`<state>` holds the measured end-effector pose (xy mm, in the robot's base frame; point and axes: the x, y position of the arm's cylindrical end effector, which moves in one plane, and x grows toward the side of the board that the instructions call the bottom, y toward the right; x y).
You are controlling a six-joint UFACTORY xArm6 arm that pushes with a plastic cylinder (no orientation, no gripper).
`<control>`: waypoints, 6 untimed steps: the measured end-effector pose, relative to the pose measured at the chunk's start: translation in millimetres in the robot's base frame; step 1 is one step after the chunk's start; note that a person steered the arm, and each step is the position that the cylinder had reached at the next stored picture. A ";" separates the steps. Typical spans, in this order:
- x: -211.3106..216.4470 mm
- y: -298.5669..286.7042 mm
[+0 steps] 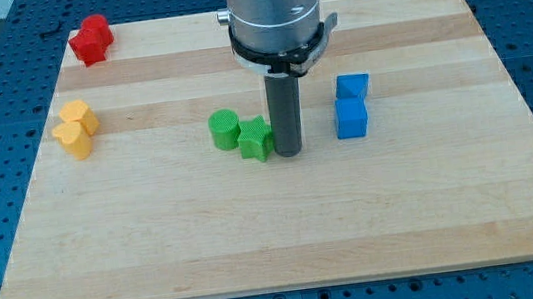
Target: Slide the blue cube closer to the green star
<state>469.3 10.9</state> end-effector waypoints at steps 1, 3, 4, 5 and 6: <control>35.3 25.3; 54.9 120.7; 38.7 150.5; 13.1 154.9; -11.8 154.9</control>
<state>457.5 165.8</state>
